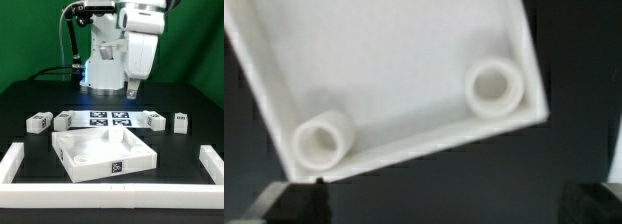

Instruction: Assemble square table

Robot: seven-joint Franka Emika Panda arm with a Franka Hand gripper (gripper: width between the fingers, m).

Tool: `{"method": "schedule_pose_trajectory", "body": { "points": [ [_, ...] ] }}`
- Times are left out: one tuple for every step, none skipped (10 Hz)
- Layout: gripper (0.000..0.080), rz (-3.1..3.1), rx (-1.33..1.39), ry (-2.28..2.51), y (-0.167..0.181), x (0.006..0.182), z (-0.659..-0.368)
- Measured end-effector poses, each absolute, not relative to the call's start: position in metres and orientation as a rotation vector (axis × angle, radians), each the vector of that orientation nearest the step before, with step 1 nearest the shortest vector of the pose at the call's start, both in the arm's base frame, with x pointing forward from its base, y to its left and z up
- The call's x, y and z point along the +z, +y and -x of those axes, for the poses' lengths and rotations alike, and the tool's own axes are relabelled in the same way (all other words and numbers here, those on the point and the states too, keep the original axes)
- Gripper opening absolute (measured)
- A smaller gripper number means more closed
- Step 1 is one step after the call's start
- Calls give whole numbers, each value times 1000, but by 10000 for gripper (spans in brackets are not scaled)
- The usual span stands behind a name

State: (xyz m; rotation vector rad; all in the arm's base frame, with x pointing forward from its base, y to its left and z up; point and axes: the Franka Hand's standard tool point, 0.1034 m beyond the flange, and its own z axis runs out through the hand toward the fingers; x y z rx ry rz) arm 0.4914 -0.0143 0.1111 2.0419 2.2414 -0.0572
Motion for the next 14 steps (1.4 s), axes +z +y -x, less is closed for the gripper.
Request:
{"method": "schedule_pose_trajectory", "body": {
  "points": [
    [650,-1935,-79,2356,-24,105,-488],
    [650,-1824,-117,2470,-34,101,-482],
    [650,-1779,-134,2511,-37,100,-480],
    [650,-1730,-138,2543,-37,100,-480],
    [650,-1657,-142,2594,-38,100,-480],
    [650,-1656,-143,2595,-38,100,-480],
    [650,-1641,-147,2612,-41,97,-478],
    [650,-1613,-167,2658,-55,85,-471],
    [650,-1641,-181,2663,-64,76,-465],
    [650,-1664,-199,2676,-75,63,-460],
    [650,-1684,-207,2684,-85,50,-462],
    [650,-1702,-210,2681,-91,42,-466],
    [650,-1713,-214,2684,-92,32,-470],
    [650,-1717,-215,2687,-90,26,-473]
  ]
}}
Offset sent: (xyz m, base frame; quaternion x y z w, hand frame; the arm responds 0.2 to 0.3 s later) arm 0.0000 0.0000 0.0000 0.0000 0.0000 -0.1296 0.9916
